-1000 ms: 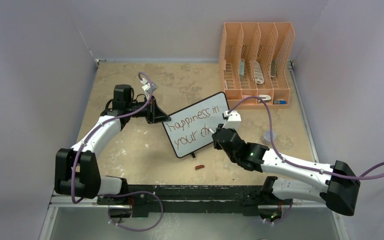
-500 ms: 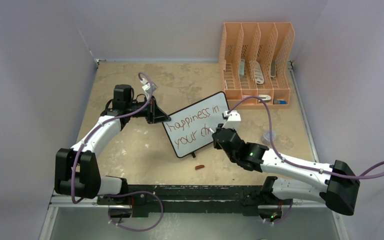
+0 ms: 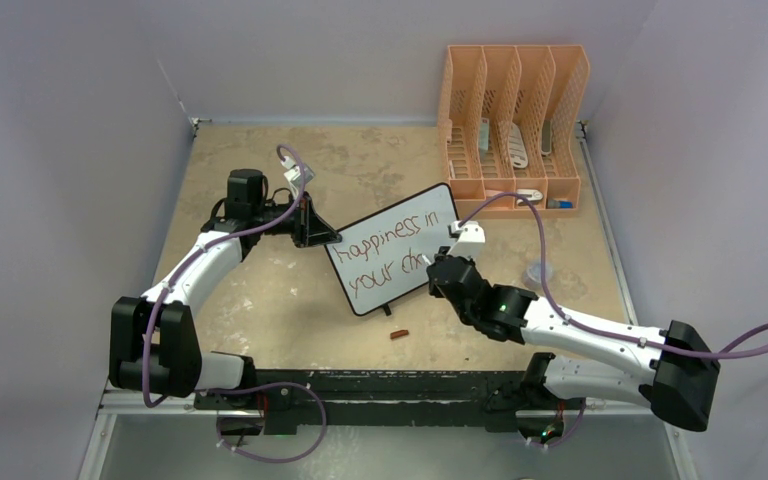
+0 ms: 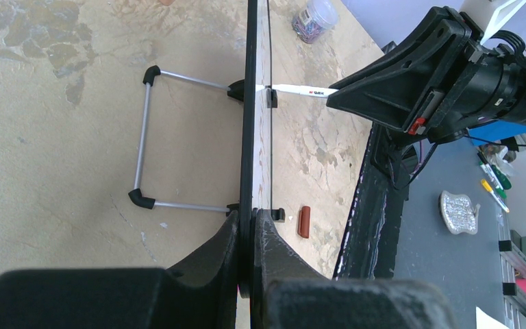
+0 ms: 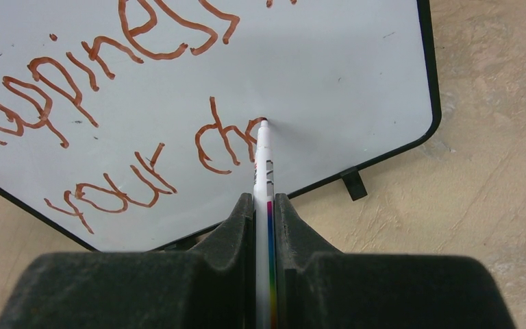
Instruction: Write a sentence on the whiteboard
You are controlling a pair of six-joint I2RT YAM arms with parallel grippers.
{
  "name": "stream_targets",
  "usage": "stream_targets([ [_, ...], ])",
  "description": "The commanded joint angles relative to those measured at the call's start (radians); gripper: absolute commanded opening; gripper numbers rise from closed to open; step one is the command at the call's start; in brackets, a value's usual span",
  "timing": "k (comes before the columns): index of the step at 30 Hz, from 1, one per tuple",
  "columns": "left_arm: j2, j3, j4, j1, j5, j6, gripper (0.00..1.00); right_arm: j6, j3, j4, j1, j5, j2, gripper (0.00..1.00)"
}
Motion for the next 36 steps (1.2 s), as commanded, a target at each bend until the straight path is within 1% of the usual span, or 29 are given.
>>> stream_targets([
  [1,0.023,-0.003,-0.043,0.003,-0.135,0.05,0.0,0.04,0.004,-0.036,-0.007,0.026,-0.003,0.0],
  [10,0.022,-0.003,-0.043,0.003,-0.137,0.048,0.0,0.066,-0.012,-0.06,-0.009,0.002,-0.013,0.0],
  [36,0.022,-0.003,-0.043,0.003,-0.137,0.049,0.0,0.032,-0.017,-0.039,-0.008,-0.077,-0.014,0.0],
])
